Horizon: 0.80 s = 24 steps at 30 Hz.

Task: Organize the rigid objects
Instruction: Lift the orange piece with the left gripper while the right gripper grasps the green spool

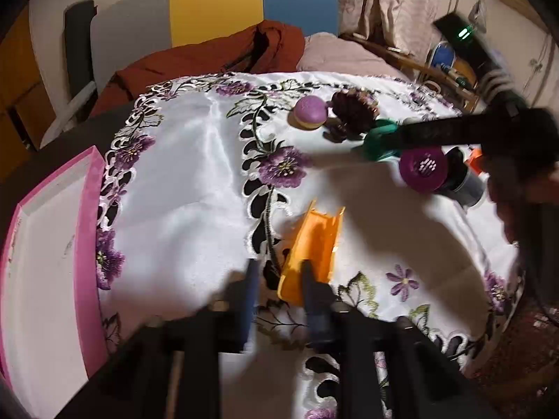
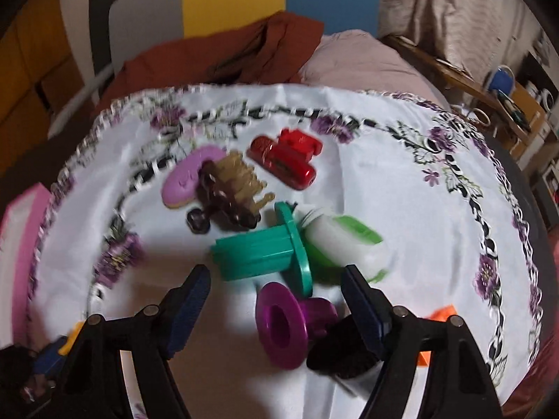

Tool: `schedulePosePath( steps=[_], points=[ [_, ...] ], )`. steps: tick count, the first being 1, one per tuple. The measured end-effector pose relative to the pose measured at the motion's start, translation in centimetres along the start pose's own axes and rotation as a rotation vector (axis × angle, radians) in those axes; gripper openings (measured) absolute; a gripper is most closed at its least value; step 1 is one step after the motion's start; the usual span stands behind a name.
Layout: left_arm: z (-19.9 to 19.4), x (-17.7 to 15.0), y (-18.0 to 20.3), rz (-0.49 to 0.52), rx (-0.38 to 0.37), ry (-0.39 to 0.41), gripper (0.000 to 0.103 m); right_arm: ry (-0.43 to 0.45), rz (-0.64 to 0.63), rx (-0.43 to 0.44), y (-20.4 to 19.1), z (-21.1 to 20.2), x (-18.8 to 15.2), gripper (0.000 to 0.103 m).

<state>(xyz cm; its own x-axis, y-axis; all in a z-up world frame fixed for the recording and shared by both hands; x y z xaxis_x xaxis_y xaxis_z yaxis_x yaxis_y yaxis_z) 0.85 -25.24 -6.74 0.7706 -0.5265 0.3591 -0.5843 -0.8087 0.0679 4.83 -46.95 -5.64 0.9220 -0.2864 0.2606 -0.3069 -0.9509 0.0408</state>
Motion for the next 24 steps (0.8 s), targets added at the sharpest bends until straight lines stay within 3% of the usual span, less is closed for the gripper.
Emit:
schedulePosePath(
  steps=[1, 3, 5, 8, 12, 14, 16, 18, 22, 24],
  points=[
    [-0.2, 0.0, 0.1, 0.002, -0.007, 0.009, 0.044, -0.013, -0.005, 0.000, 0.0, 0.4, 0.2, 0.078],
    [-0.6, 0.0, 0.4, 0.015, -0.014, 0.035, 0.065, -0.025, -0.001, 0.028, 0.2, 1.0, 0.4, 0.078],
    [-0.8, 0.3, 0.8, 0.034, 0.000, 0.050, 0.067, -0.018, 0.017, 0.053, 0.4, 1.0, 0.5, 0.076],
    [-0.2, 0.9, 1.3, 0.055, 0.018, 0.032, 0.067, -0.009, 0.038, 0.093, 0.9, 1.2, 0.5, 0.056],
    [0.6, 1.3, 1.3, 0.041, -0.008, -0.001, 0.067, -0.012, 0.028, 0.092, 0.6, 1.2, 0.4, 0.056],
    [0.1, 1.2, 1.1, 0.022, -0.039, 0.018, 0.067, -0.004, 0.025, 0.134, 0.5, 0.7, 0.2, 0.056],
    [-0.5, 1.0, 0.7, 0.003, -0.046, 0.034, 0.074, 0.009, 0.017, 0.165, 0.3, 0.3, -0.1, 0.056],
    [-0.8, 0.7, 0.2, -0.024, -0.044, 0.042, 0.089, 0.018, -0.004, 0.181, -0.2, -0.2, -0.4, 0.056],
    [-1.6, 0.5, 0.4, -0.049, -0.092, 0.061, 0.089, 0.028, -0.014, 0.214, -0.8, -0.9, -0.7, 0.056],
    [-1.4, 1.0, 1.6, -0.021, -0.067, 0.051, 0.089, 0.033, -0.009, 0.236, -0.9, -1.1, -0.8, 0.056]
  ],
)
Point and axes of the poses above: each gripper's, at about its wrist camera, not at the fingertips, and z roughly the way its jaws point, y to its right, x to its top, the point moved 2 cm from there along z, roughly the way its jaws point, and after that the axes turned 15 degrees about -y, right-handed, at the moved point
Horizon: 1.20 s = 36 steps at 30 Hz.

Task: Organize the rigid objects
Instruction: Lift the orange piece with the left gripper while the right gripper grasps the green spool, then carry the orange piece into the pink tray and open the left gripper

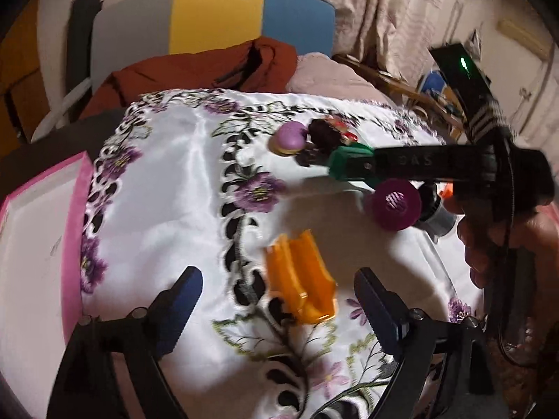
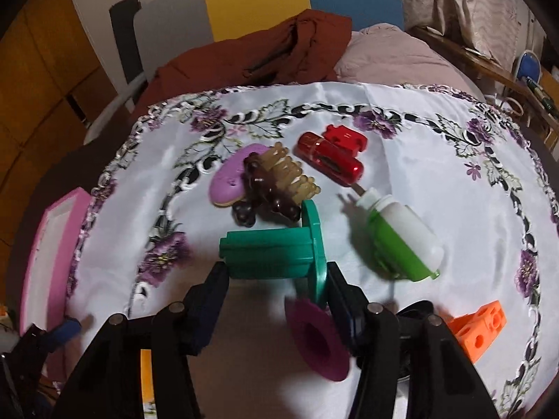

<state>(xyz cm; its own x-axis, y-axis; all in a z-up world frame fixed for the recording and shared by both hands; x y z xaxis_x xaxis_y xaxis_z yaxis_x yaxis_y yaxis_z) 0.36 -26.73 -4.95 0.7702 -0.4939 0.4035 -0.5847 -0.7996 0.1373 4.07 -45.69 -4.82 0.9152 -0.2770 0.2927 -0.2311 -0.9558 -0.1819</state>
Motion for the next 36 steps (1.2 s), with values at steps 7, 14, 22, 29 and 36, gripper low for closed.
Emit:
schedulePosePath(
  steps=[7, 14, 22, 29, 36],
  points=[
    [3.6, 1.0, 0.9, 0.022, 0.072, -0.128, 0.032, -0.057, 0.001, 0.095, -0.3, 0.4, -0.7, 0.056],
    [2.7, 0.2, -0.4, 0.006, 0.023, -0.114, 0.027, -0.065, -0.043, 0.172, -1.6, 0.1, -1.4, 0.056],
    [0.5, -1.0, -3.2, -0.061, 0.002, -0.073, 0.027, -0.075, -0.094, 0.280, -4.0, 0.0, -2.1, 0.056],
    [-2.9, -1.2, -6.7, -0.126, -0.007, -0.004, 0.027, -0.031, -0.132, 0.254, -5.7, -0.6, -2.5, 0.056],
    [-4.8, -0.9, -12.0, -0.203, 0.055, 0.043, 0.027, 0.025, -0.128, 0.238, -6.6, -1.1, -2.4, 0.056]
  ],
)
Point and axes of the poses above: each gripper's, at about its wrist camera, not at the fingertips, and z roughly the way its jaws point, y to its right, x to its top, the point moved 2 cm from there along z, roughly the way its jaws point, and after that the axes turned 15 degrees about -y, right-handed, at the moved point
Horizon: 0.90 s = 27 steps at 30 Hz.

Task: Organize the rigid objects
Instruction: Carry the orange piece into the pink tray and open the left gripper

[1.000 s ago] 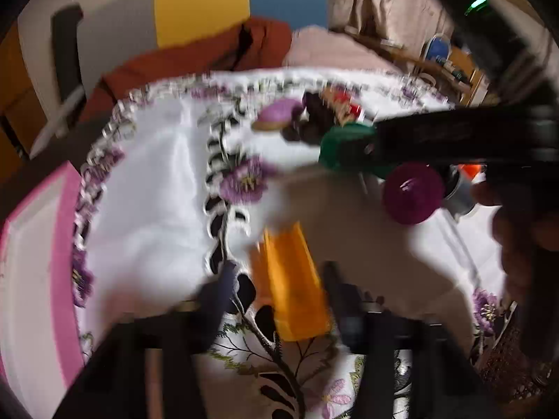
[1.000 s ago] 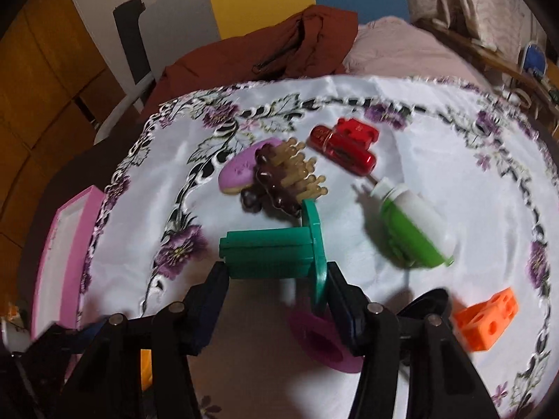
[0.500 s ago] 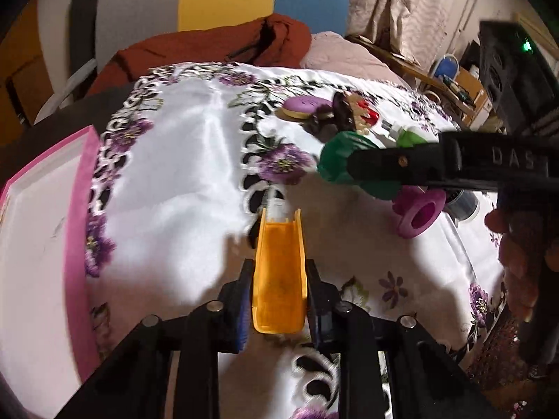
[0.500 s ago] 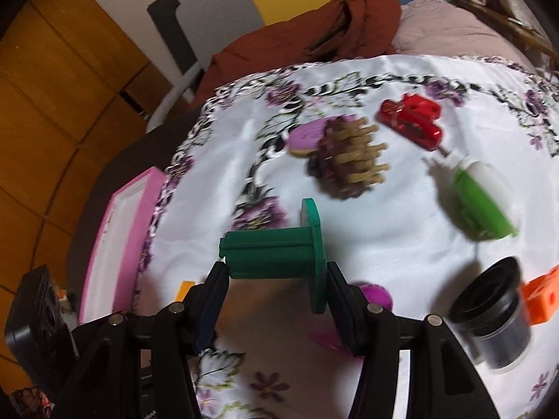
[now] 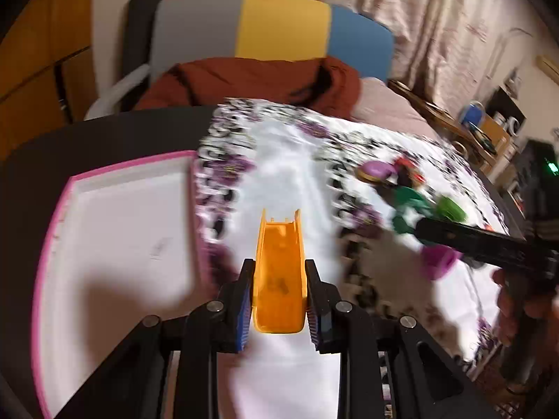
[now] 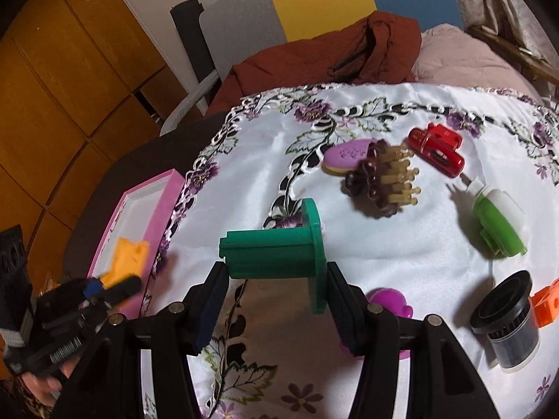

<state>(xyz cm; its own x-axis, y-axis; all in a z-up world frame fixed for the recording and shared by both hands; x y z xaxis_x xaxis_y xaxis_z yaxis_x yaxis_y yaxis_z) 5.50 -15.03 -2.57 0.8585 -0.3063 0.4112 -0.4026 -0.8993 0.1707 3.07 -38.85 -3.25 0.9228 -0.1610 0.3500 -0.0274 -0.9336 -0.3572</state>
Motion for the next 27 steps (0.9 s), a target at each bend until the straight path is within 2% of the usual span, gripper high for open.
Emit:
schedulePosePath(
  steps=[8, 13, 17, 21, 27],
  points=[
    [0.6, 1.7, -8.4, -0.123, 0.111, -0.008, 0.027, 0.087, -0.052, -0.039, -1.8, -0.8, -0.1, 0.056],
    [1.5, 3.0, -12.8, -0.176, 0.187, -0.025, 0.027, 0.085, -0.101, -0.062, -3.8, -0.2, -0.3, 0.056],
    [2.7, 3.9, -16.2, -0.249, 0.208, -0.075, 0.027, 0.087, -0.103, -0.017, -5.0, 0.6, -0.2, 0.056],
    [3.4, 4.7, -17.9, -0.267, 0.224, -0.086, 0.027, 0.062, -0.161, -0.038, -7.1, 2.0, -0.4, 0.056],
    [4.8, 6.0, -19.1, -0.269, 0.240, -0.107, 0.027, 0.039, -0.166, 0.022, -8.5, 3.6, -0.8, 0.056]
  ],
)
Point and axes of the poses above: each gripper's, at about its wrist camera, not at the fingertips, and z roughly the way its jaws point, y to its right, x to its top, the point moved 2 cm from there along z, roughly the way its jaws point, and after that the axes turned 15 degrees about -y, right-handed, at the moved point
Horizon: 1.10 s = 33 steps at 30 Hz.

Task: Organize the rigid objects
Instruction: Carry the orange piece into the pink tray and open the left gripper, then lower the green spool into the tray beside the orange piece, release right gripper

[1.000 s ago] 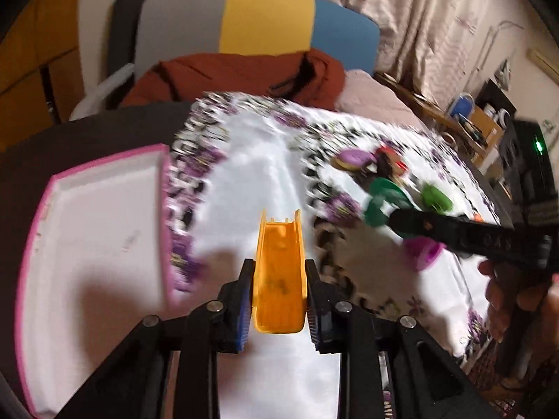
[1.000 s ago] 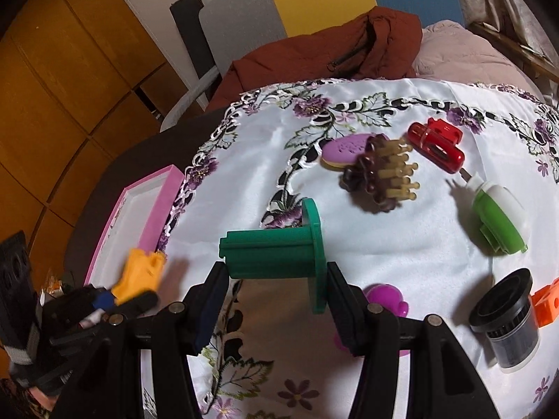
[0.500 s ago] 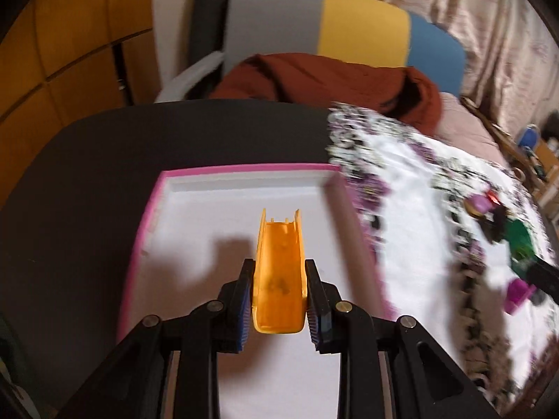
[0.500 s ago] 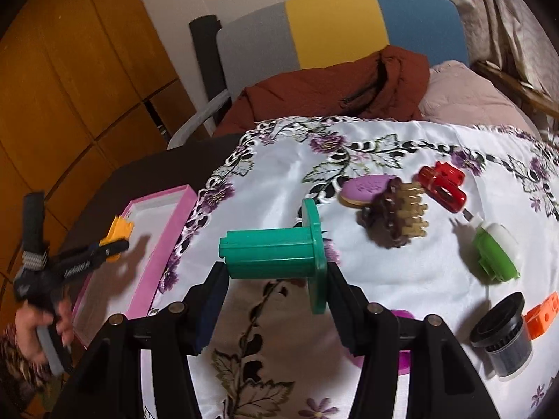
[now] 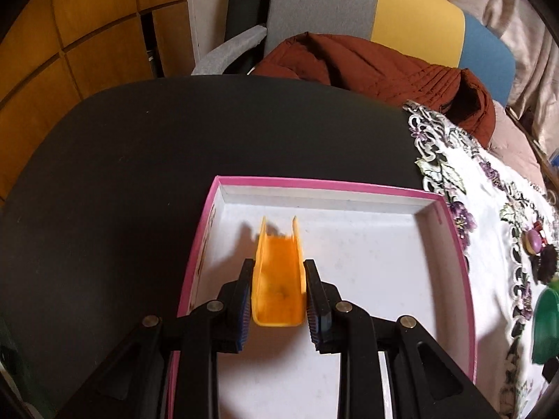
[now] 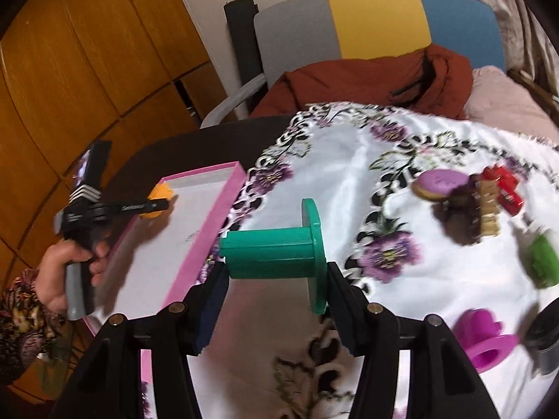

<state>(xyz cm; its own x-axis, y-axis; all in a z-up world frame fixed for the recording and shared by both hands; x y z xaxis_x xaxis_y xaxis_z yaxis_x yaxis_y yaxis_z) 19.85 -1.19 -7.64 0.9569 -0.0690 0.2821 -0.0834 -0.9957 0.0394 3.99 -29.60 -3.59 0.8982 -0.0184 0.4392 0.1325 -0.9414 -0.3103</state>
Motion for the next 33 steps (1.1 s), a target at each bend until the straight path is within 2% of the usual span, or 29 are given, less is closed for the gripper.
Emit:
schedulePosePath(
  steps=[3, 6, 7, 8, 9, 11, 14, 20, 23, 25, 33],
  points=[
    [0.6, 0.5, 0.0, 0.006, 0.017, -0.010, 0.027, -0.016, -0.011, 0.002, -0.6, 0.8, -0.1, 0.056],
    [0.7, 0.6, -0.7, -0.020, 0.001, -0.014, 0.028, -0.021, -0.015, -0.001, -0.7, 1.1, -0.2, 0.056],
    [0.5, 0.6, -0.9, -0.028, -0.003, -0.011, 0.032, -0.022, -0.012, 0.000, -0.7, 1.1, -0.2, 0.056],
    [0.0, 0.3, -1.2, -0.041, -0.010, -0.003, 0.049, -0.022, -0.009, 0.000, -0.6, 1.2, -0.1, 0.056],
    [-0.5, 0.1, -1.4, -0.053, -0.018, 0.010, 0.061, -0.022, -0.005, 0.001, -0.5, 1.2, -0.2, 0.056],
    [-1.7, -0.7, -1.8, -0.071, -0.052, 0.046, 0.068, -0.024, 0.002, 0.007, -0.4, 1.3, -0.1, 0.056],
    [-3.5, -2.3, -2.1, -0.086, -0.058, 0.099, 0.077, -0.025, 0.002, 0.009, -0.5, 1.5, -0.1, 0.056],
    [-5.2, -6.4, -1.6, -0.077, -0.073, 0.136, 0.077, -0.010, -0.004, 0.019, -1.1, 1.4, -0.1, 0.056],
    [-5.5, -8.4, -1.1, -0.080, -0.104, 0.132, 0.086, -0.003, 0.004, 0.041, -1.7, 1.2, 0.3, 0.056],
    [-5.5, -9.4, -0.6, -0.063, -0.119, 0.126, 0.086, 0.009, -0.004, 0.058, -2.5, 1.0, 0.9, 0.056],
    [-5.7, -12.0, 0.9, -0.002, -0.062, 0.104, 0.086, -0.004, -0.083, 0.057, -6.7, 1.9, 3.4, 0.056]
  ],
)
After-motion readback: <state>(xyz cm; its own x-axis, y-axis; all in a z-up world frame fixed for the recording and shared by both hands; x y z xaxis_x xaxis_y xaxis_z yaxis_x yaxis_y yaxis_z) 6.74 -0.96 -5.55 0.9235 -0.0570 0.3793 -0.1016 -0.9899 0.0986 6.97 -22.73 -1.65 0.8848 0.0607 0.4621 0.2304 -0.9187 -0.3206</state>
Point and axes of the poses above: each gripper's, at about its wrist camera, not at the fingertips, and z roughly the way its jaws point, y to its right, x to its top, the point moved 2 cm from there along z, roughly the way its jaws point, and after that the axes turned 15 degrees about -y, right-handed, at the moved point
